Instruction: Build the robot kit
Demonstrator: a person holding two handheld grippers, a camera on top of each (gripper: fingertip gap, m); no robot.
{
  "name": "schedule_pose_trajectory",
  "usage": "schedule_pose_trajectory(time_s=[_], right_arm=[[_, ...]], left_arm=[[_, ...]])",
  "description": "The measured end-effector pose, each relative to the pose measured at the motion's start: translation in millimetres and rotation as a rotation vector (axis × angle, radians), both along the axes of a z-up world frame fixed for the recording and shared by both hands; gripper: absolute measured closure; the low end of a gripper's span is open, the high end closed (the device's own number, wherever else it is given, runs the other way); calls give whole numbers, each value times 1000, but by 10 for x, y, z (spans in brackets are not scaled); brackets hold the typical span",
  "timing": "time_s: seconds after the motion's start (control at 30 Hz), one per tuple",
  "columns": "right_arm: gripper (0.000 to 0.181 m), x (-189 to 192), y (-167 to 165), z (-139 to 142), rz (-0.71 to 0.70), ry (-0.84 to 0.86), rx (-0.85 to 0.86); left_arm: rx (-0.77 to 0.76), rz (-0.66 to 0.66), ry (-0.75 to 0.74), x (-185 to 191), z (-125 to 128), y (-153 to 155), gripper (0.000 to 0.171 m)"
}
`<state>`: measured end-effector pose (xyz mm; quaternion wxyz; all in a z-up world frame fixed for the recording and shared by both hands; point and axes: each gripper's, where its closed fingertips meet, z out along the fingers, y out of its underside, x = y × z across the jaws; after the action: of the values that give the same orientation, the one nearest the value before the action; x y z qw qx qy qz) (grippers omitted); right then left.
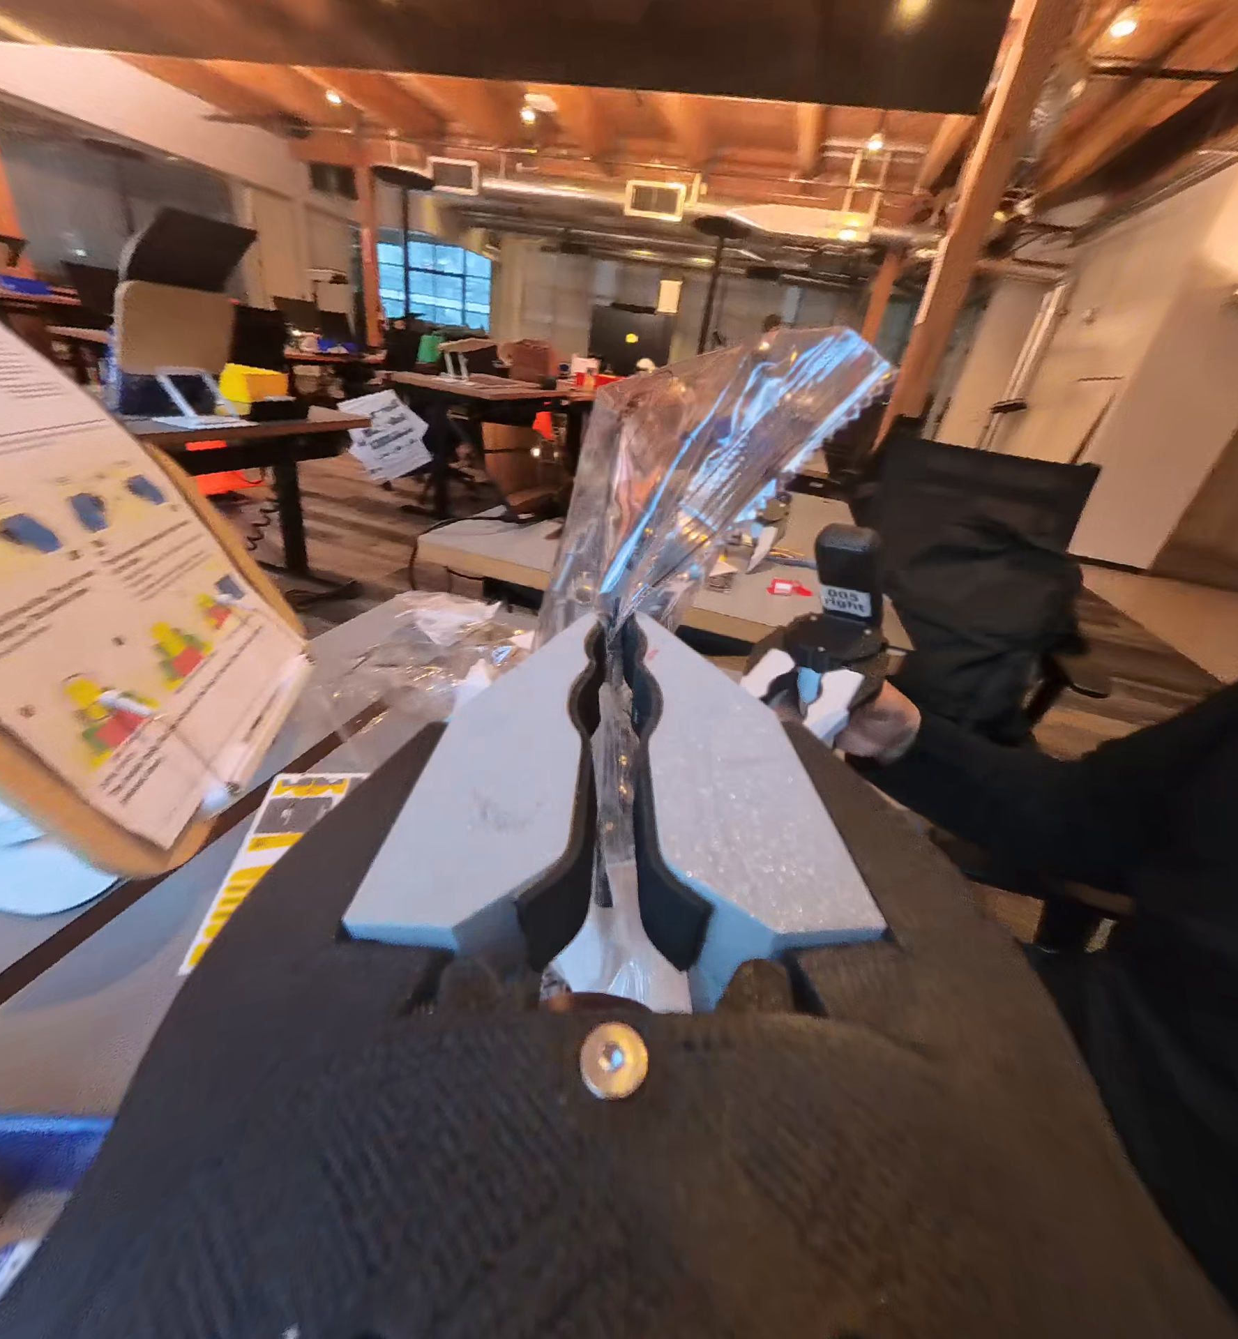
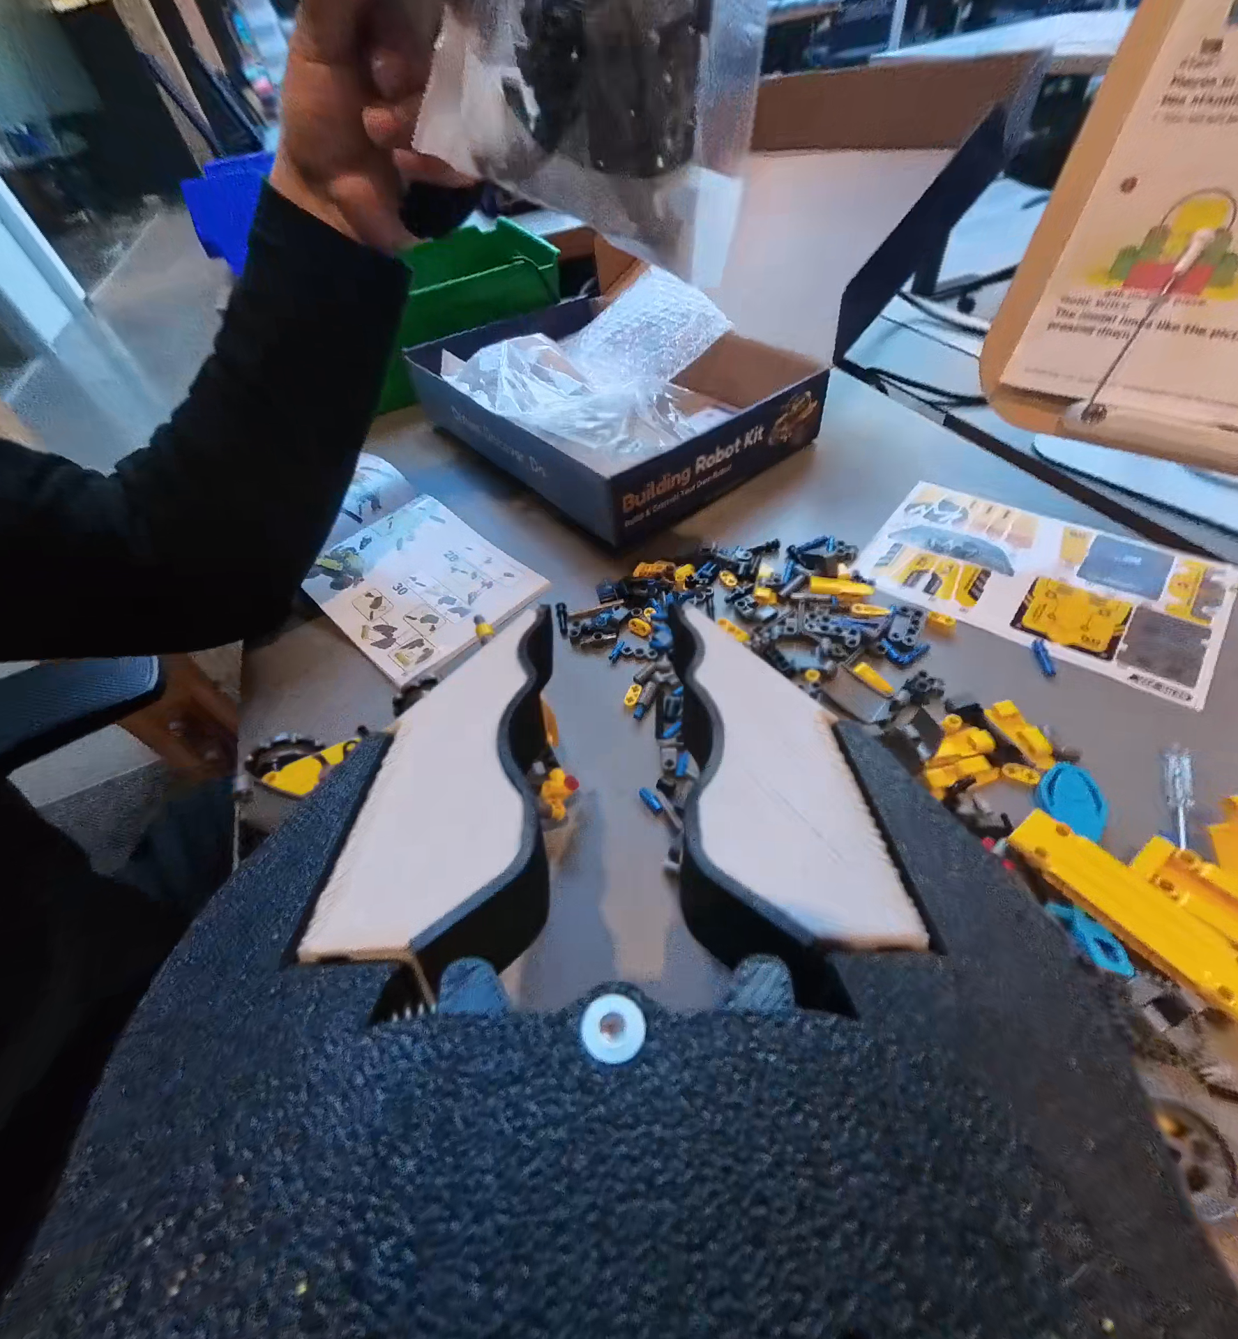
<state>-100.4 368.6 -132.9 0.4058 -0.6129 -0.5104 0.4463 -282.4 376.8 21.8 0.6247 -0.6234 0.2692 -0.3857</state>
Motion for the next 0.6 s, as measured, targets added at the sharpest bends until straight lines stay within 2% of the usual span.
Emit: schedule_pose_trajectory(time_s=[0.13, 0.23, 0.33, 0.43, 0.6], right_arm=[[150, -108, 28, 355, -10, 20, 128], [150, -150, 141, 450, -38, 3, 158], [151, -164, 296, 485, -66, -7, 160], [151, -237, 434, 492, -67, -6, 121], [154, -336, 822, 232, -96, -93, 49]], left_arm=[[10, -3, 79, 263, -37, 31, 171], [6, 48, 132, 321, -84, 106, 171], [7, 126, 163, 244, -108, 197, 171], [1, 170, 132, 165, -83, 266, 171], [-5, 293, 61, 91, -71, 506, 171]])
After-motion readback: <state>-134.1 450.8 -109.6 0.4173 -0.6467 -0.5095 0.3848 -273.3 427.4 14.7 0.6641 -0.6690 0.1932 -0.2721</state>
